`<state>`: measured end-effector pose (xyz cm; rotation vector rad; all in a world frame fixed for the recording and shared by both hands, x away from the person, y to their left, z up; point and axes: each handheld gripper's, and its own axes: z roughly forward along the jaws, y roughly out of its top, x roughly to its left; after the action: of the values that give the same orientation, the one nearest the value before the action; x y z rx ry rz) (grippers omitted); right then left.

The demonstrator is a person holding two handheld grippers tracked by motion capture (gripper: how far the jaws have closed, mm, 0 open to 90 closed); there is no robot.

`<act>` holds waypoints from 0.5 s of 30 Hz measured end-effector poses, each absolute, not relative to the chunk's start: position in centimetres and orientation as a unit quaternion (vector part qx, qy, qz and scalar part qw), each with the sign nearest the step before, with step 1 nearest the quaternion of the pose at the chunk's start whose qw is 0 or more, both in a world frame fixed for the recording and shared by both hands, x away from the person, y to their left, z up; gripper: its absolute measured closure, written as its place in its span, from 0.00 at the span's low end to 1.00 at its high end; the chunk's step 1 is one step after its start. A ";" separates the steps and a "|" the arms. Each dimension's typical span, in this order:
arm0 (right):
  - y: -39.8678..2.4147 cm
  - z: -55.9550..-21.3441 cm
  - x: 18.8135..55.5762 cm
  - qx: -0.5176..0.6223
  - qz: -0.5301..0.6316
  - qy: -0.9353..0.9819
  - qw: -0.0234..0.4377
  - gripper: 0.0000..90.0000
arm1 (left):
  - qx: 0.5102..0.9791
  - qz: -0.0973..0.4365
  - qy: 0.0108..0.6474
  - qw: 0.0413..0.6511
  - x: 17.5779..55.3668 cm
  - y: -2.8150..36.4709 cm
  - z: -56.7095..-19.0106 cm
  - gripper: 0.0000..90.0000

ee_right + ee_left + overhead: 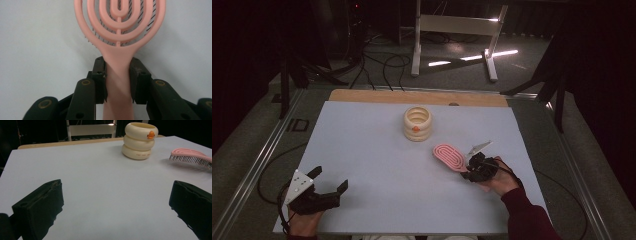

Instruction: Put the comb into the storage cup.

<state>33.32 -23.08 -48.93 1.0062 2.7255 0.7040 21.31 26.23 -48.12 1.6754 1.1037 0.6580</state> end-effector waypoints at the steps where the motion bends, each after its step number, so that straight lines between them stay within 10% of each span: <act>1: -23.1 -48.9 33.3 0.336 0.235 0.909 0.076 0.77 | 0.691 0.271 0.455 0.493 21.3 26.2 -48.1 0.00; 15: -22.7 -47.3 32.9 0.336 0.267 0.899 0.088 0.77 | 0.696 0.256 0.461 0.488 22.1 25.6 -47.0 0.00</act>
<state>32.91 -22.74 -47.28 1.0004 2.6760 0.7957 22.09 25.65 -47.01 1.6913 1.1218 0.6227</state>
